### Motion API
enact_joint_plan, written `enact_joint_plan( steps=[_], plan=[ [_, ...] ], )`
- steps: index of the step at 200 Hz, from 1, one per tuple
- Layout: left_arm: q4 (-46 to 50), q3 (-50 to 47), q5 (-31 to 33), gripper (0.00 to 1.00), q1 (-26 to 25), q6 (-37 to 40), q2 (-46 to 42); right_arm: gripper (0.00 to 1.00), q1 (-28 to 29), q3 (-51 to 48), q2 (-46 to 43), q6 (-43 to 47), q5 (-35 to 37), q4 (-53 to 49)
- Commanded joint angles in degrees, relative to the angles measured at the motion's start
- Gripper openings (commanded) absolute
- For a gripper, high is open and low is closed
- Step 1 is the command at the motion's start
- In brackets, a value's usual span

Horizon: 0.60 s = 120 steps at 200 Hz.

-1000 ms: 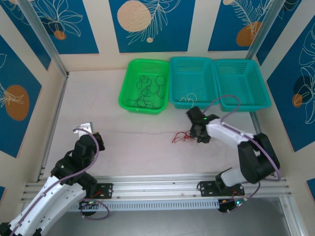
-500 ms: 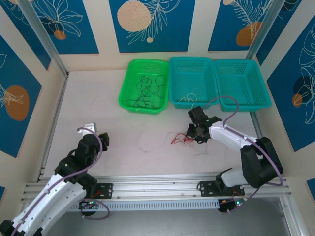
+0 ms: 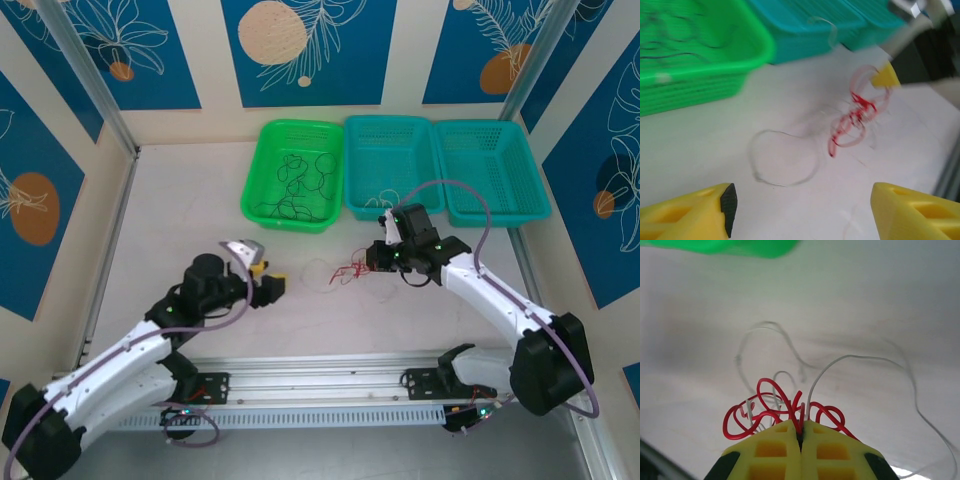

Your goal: Untangle the cables

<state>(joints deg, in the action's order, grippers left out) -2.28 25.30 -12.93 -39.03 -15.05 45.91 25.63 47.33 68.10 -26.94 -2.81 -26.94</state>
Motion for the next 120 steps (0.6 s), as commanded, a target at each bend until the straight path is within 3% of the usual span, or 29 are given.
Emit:
enact_joint_plan(
  steps=[1,32,78,91,120],
  plan=[
    [-6.9,2.8,-5.8,0.73,-3.6,8.4,4.0,0.0,1.2,1.9,-3.5,5.5,-7.8,0.0],
    [-12.7,0.6,-2.9,0.75,-4.5,9.3,9.5,0.0,1.2,2.5,-7.5,3.9,-9.0,-0.5],
    [-29.1,-6.5,-9.8,0.85,-6.5,11.0,12.8,0.0,0.1,5.3,-12.2,-2.6,-14.6,0.8],
    [-34.5,-7.7,-10.1,0.93,-7.9,12.8,14.3,0.0,0.1,5.9,-12.8,-4.2,-16.1,1.8],
    [-44.8,-7.1,-9.1,0.97,-8.8,14.5,21.3,0.0,0.1,7.4,-12.9,-7.0,-18.5,2.9]
  ],
)
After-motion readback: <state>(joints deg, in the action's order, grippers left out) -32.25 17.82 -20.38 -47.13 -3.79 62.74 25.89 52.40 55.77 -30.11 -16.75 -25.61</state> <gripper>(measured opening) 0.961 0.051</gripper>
